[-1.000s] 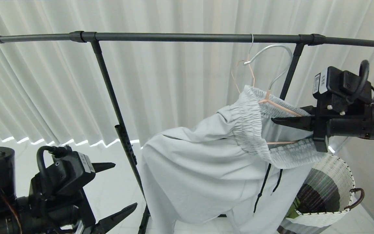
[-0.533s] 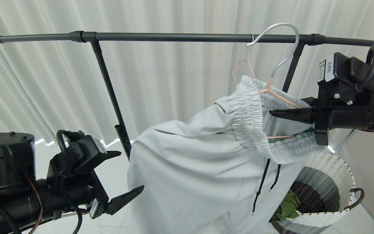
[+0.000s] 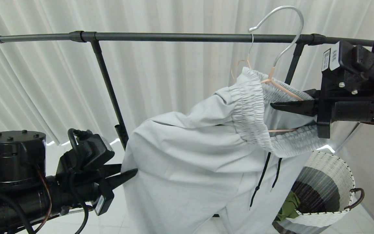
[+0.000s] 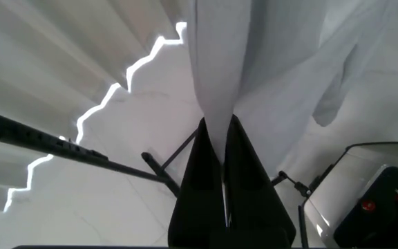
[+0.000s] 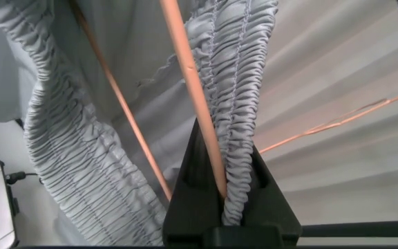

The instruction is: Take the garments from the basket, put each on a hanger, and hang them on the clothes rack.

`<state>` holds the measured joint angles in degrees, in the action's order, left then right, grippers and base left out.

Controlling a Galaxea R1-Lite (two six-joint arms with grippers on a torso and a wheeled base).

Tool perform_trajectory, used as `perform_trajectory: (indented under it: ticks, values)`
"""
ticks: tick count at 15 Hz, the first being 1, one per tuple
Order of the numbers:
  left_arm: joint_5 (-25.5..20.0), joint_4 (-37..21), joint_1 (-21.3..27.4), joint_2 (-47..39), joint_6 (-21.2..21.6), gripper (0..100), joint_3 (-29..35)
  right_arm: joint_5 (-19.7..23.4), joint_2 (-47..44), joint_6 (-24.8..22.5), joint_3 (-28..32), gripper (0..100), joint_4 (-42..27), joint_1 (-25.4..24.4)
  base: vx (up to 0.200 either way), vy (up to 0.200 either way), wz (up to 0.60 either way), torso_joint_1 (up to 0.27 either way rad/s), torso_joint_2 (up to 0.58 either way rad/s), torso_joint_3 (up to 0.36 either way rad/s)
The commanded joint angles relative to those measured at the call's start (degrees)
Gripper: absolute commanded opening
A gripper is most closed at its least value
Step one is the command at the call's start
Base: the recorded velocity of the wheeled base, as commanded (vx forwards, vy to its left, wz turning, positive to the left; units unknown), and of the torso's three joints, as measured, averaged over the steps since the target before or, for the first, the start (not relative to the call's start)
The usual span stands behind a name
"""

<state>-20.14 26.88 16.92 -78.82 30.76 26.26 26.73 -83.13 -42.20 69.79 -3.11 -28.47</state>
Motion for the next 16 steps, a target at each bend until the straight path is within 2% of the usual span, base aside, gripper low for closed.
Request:
perform_trajectory:
  ticks: [1, 3, 8, 10, 16]
  values:
    - [0.0, 0.0, -0.6, -0.4, 0.0, 0, 0.0, -0.1, -0.1, 0.9, 0.4, 0, 0.0, 0.1, 0.0, 0.0, 0.0, 0.0, 0.0, 0.0]
    - [0.3, 0.0, -3.0, -0.4, 0.2, 0, -0.1, -0.6, 0.0, 2.3, 0.9, 0, -0.1, 0.3, 0.0, 0.0, 0.0, 0.0, 0.0, 0.0]
    - [0.5, 0.1, -8.6, 0.0, 0.9, 0, -0.7, -0.7, -0.4, 2.5, 1.8, 0, -0.4, 1.4, 0.0, 0.0, 0.0, 0.0, 0.0, 0.0]
    - [0.5, 0.9, -10.2, -0.2, 3.1, 0, -1.9, -0.7, -0.5, 2.4, 1.8, 0, -0.4, 1.5, 0.0, 0.0, 0.0, 0.0, 0.0, 0.0]
    - [0.4, 1.8, -10.2, 0.4, 4.1, 0, -2.2, -0.7, -0.7, 2.4, 1.8, 0, -0.4, 1.4, 0.0, 0.0, 0.0, 0.0, 0.0, 0.0]
